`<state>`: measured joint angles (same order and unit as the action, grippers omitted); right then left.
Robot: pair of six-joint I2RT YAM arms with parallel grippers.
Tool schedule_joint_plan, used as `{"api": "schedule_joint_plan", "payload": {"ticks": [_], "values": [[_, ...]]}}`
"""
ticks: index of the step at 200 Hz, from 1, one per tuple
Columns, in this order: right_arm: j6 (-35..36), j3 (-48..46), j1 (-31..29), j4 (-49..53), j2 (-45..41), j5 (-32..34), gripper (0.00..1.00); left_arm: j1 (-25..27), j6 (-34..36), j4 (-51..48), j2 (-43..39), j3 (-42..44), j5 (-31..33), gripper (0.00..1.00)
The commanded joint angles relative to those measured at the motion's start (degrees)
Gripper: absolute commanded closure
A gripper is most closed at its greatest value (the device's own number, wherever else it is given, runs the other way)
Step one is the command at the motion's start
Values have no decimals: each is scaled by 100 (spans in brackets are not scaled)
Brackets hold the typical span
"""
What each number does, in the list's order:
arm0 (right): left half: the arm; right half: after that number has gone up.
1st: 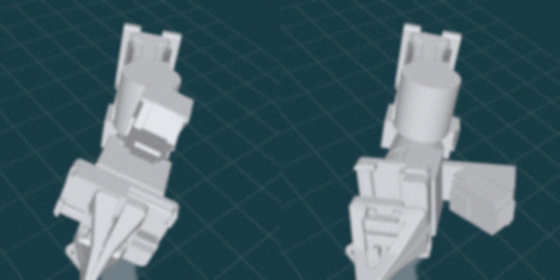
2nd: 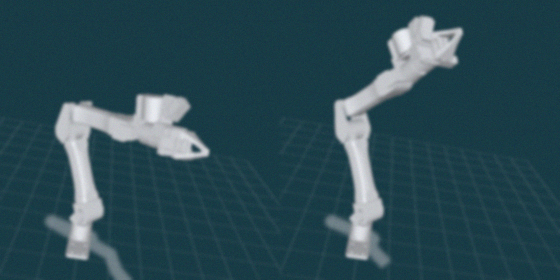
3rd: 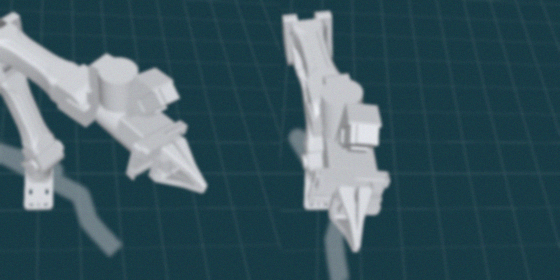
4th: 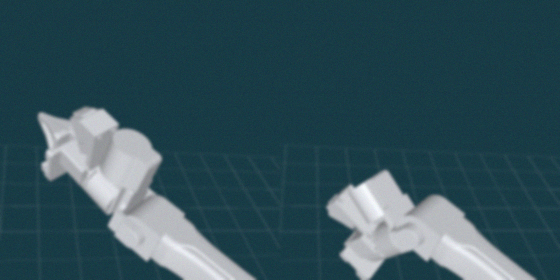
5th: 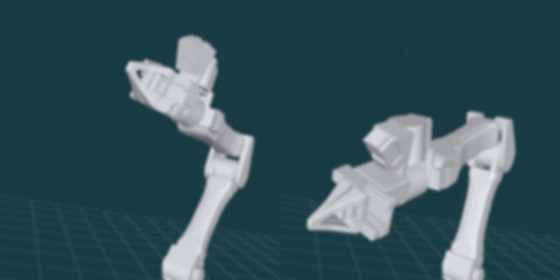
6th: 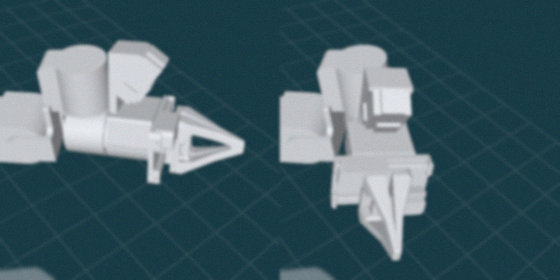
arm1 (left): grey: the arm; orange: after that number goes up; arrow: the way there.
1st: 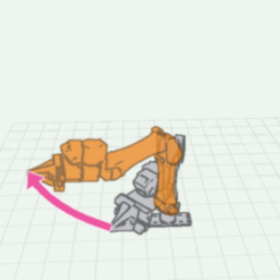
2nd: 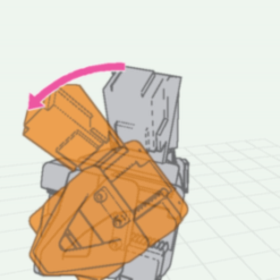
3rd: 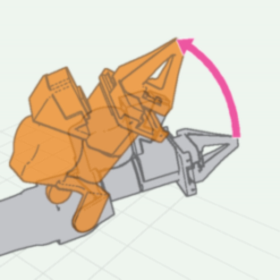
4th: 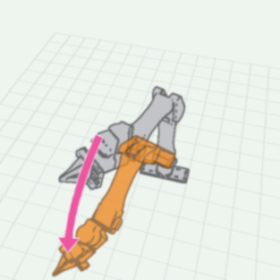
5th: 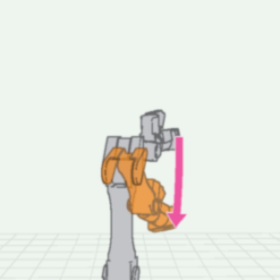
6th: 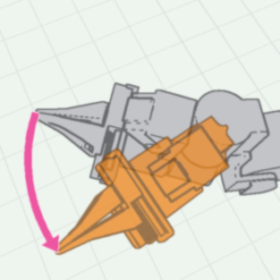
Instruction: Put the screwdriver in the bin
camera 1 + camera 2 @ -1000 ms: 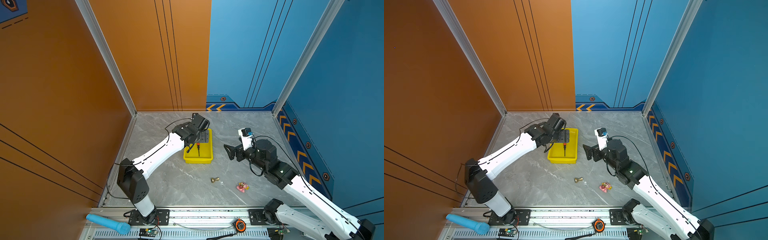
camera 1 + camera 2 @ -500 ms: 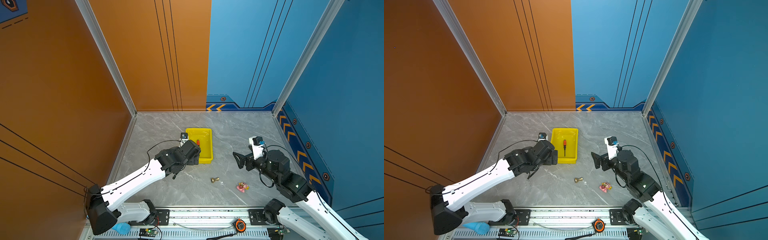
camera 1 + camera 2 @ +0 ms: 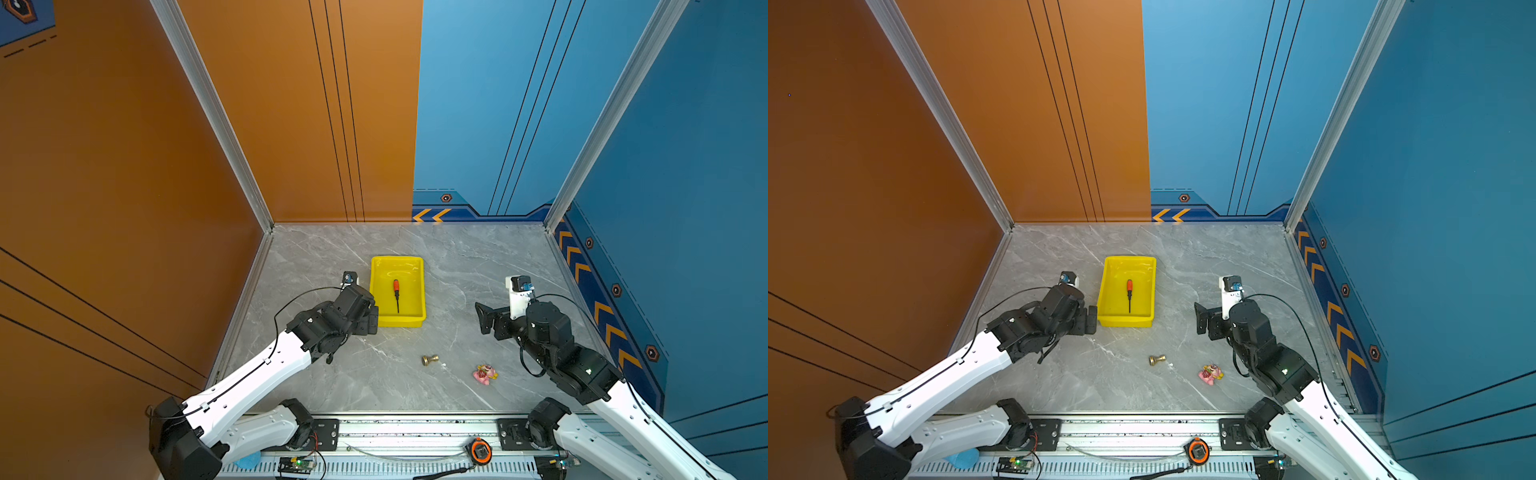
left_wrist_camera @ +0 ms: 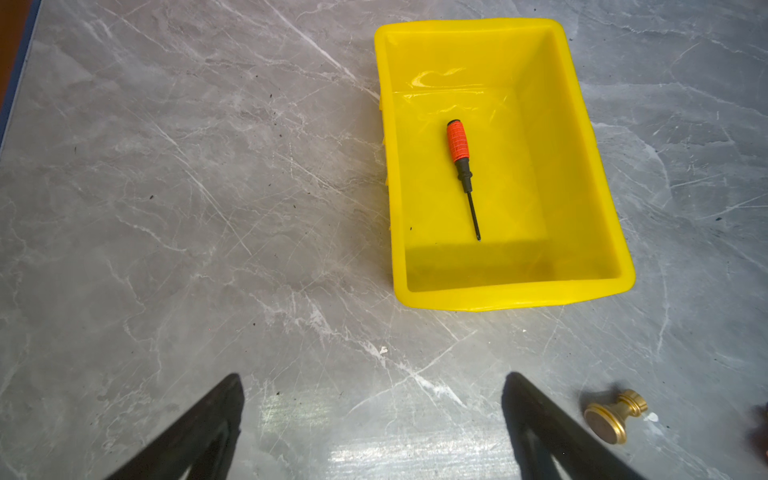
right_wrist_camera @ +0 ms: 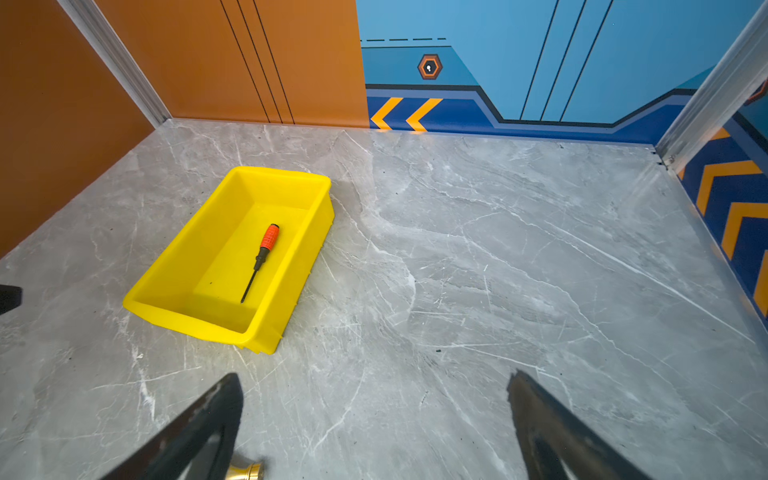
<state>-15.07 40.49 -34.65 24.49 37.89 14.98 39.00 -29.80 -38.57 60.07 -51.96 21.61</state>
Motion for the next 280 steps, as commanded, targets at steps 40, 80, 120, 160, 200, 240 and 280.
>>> {"api": "schedule_joint_plan", "payload": {"ticks": [40,80,120,160,200,240,280], "values": [[120,-378,524,-454,19,561,0,-1092,781,213,-881,526,-239,2],[273,-609,1378,-958,72,420,0,-1756,900,205,-972,694,261,2],[610,-1109,2319,-1558,-7,-75,0,-2293,1211,496,-1127,989,526,2],[1020,-1621,2891,-2023,-75,-278,0,-2620,1944,1594,-1681,1843,384,2],[1186,-2217,3538,-2650,-175,-954,0,-2945,2089,2219,-2193,2621,225,2],[1047,-2543,3652,-2559,-162,-844,0,-3103,2224,2400,-2090,2882,185,2],[882,-3060,3624,-3079,-368,-793,0,-3204,2227,3202,-1607,3230,187,2]]}}
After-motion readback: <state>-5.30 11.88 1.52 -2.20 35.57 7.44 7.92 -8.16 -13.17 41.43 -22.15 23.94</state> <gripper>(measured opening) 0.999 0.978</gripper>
